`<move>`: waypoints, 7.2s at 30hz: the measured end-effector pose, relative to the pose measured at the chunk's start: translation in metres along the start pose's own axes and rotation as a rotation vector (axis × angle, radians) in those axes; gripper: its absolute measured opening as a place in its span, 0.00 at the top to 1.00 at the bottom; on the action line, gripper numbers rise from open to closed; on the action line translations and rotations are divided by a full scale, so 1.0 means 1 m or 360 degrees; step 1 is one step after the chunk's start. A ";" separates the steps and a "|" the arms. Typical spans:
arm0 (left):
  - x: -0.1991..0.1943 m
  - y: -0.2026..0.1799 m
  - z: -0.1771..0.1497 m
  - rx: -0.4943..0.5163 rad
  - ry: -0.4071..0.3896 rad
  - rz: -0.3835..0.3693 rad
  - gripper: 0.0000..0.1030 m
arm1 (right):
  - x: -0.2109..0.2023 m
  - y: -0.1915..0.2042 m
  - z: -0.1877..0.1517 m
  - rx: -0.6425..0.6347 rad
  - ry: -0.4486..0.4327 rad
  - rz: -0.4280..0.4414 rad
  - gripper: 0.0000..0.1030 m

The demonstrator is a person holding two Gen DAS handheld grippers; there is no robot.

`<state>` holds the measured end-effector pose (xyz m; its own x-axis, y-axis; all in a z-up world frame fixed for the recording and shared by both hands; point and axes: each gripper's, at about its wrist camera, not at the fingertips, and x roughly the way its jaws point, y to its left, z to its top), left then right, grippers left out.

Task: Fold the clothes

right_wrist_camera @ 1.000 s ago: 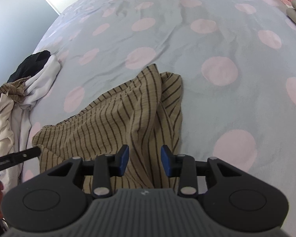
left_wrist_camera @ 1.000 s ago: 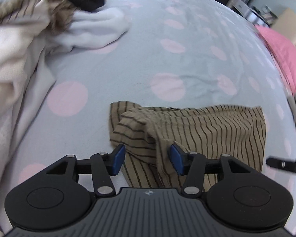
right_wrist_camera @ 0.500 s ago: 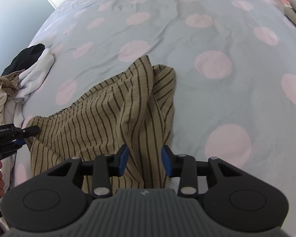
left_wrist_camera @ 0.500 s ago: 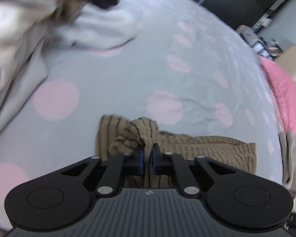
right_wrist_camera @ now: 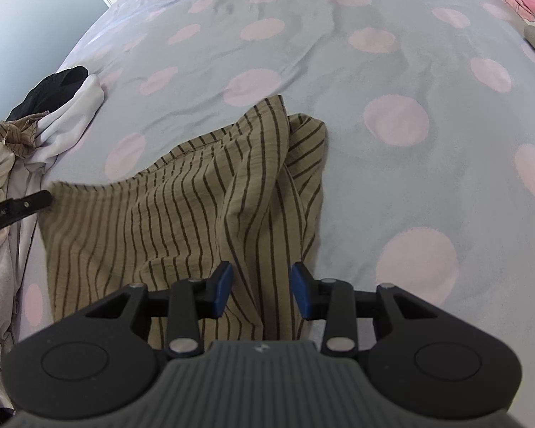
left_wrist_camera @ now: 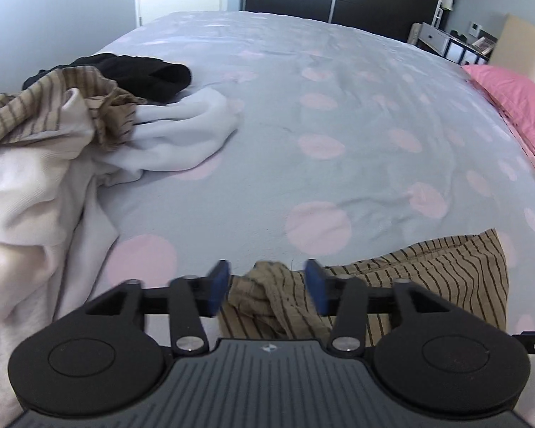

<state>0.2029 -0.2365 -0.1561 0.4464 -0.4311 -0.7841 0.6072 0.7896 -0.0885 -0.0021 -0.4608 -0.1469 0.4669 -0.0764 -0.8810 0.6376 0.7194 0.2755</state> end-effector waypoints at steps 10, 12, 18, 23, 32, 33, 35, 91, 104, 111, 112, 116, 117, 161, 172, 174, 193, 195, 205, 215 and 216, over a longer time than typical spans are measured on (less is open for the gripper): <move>-0.054 -0.007 -0.036 -0.0056 0.0191 -0.0348 0.48 | -0.030 -0.004 -0.015 -0.0066 -0.0033 -0.0011 0.61; -0.064 -0.016 -0.048 -0.0016 0.0225 -0.0416 0.49 | -0.037 -0.004 -0.022 -0.0089 -0.0044 -0.0010 0.61; -0.080 -0.036 -0.084 0.0099 0.0299 -0.0472 0.50 | -0.058 -0.011 -0.048 -0.0147 -0.0063 0.0009 0.61; -0.083 -0.044 -0.116 0.0135 0.0375 -0.0505 0.52 | -0.067 -0.015 -0.070 -0.0206 -0.0061 0.0034 0.61; -0.081 -0.041 -0.150 0.0050 0.0466 -0.0613 0.92 | -0.063 -0.020 -0.108 -0.0312 0.0023 0.0034 0.61; -0.085 -0.037 -0.150 0.0029 0.0457 -0.0627 0.96 | -0.063 -0.021 -0.112 -0.0333 0.0034 0.0020 0.61; -0.092 -0.031 -0.150 -0.0003 0.0454 -0.0610 0.97 | -0.064 -0.023 -0.116 -0.0352 0.0037 0.0006 0.61; -0.115 -0.054 -0.226 0.0043 0.0743 -0.0682 0.95 | -0.084 0.015 -0.255 -0.0888 -0.0036 -0.0012 0.97; -0.113 -0.043 -0.235 -0.0187 0.0804 -0.0807 0.59 | -0.065 0.012 -0.249 -0.0858 0.0021 -0.0038 0.97; -0.108 -0.039 -0.231 -0.0277 0.0731 -0.0724 0.57 | -0.064 0.012 -0.249 -0.0851 0.0042 -0.0035 0.97; -0.103 -0.042 -0.232 -0.0268 0.0747 -0.0720 0.68 | -0.064 0.013 -0.249 -0.0854 0.0044 -0.0036 0.96; -0.098 -0.052 -0.236 -0.0235 0.0733 -0.0648 0.91 | -0.065 0.012 -0.250 -0.0850 0.0045 -0.0038 0.97; -0.101 -0.051 -0.235 -0.0250 0.0725 -0.0666 0.94 | -0.065 0.011 -0.250 -0.0846 0.0047 -0.0035 0.97; -0.089 -0.024 -0.235 -0.0521 0.0815 -0.0596 0.87 | -0.094 0.005 -0.272 -0.1185 -0.0114 -0.0032 0.72; -0.080 -0.034 -0.230 -0.0507 0.0826 -0.0582 0.87 | -0.071 0.022 -0.276 -0.1288 -0.0135 0.0003 0.80; -0.080 -0.034 -0.230 -0.0518 0.0827 -0.0591 0.87 | -0.074 0.022 -0.274 -0.1243 -0.0137 0.0052 0.80; -0.081 -0.021 -0.232 -0.0615 0.0873 -0.0678 0.87 | -0.060 0.004 -0.263 -0.0840 0.0418 0.0246 1.00; -0.081 -0.018 -0.234 -0.0615 0.0887 -0.0654 0.87 | -0.054 0.004 -0.266 -0.0829 0.0482 0.0270 1.00; -0.079 -0.017 -0.237 -0.0580 0.0907 -0.0594 0.87 | -0.091 0.047 -0.303 -0.1494 -0.0043 0.0064 0.60; -0.077 -0.018 -0.237 -0.0601 0.0925 -0.0610 0.87 | -0.084 0.067 -0.333 -0.2063 -0.0294 -0.0095 0.55; -0.077 -0.017 -0.238 -0.0601 0.0926 -0.0611 0.87 | -0.082 0.069 -0.335 -0.2095 -0.0303 -0.0094 0.55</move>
<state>0.0019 -0.1131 -0.2402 -0.2276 -0.4880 -0.8427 0.3385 0.7718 -0.5383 -0.2013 -0.1737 -0.1839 0.6060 -0.1477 -0.7817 -0.3539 0.8300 -0.4311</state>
